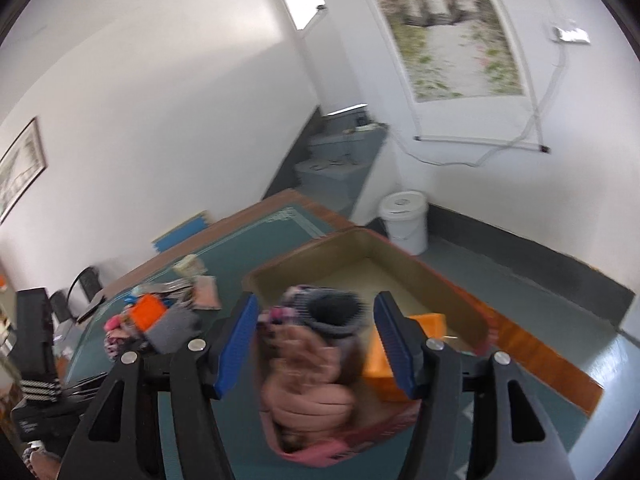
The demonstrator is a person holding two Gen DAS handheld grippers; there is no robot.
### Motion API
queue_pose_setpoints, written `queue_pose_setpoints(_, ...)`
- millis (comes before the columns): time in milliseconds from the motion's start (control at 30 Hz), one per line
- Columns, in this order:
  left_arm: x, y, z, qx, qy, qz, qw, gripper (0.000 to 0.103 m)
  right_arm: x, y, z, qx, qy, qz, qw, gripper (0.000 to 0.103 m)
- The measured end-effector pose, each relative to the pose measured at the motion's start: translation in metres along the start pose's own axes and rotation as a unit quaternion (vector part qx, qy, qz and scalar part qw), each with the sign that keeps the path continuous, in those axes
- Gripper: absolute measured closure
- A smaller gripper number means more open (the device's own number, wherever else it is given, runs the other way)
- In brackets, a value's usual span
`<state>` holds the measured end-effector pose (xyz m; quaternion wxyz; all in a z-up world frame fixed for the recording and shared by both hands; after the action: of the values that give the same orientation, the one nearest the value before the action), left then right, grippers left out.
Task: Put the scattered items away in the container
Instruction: 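Lower the beige cloth into the red tin and open the left gripper, then grasp the black fuzzy sock with the left gripper while right gripper grasps grey sock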
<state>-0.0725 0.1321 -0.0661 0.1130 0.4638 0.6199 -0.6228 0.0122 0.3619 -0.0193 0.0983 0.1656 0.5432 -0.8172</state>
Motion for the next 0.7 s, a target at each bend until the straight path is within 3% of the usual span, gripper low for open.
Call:
queue_pose_setpoints(233,-0.001,-0.003,0.073,-0.067,-0.033,-0.001,0.9972,0.036,0.019,0.004,0.058,-0.035,-0.061,0.025,0.997,0.038)
queue_pose_setpoints(467,0.000,-0.006,0.146,-0.138,-0.071,0.002,0.9879,0.036,0.042,0.006,0.106,-0.057,-0.100,0.055,0.992,0.036)
queue_pose_setpoints(567,0.001,-0.004,0.166,-0.157,-0.089,0.003,0.9836,0.036,0.058,0.014,0.123,-0.059,-0.108,0.081,0.989,0.035)
queue_pose_setpoints(700,0.006,-0.001,0.177,-0.173,-0.083,0.011,0.9813,0.036,0.083,0.024,0.140,-0.057,-0.125,0.125,0.983,0.035)
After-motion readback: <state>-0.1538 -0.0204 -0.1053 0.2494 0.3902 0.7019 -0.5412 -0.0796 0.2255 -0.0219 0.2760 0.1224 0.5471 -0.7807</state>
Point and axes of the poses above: each gripper's, at about its wrist camera, not at the fingertips, and x roughly the way its jaws point, z to its left, y to its underside, the point moved 9 cm from there along x, roughly the way its jaws point, and after that the axes turned 7 degrees about -y, right-handed, at the moved point
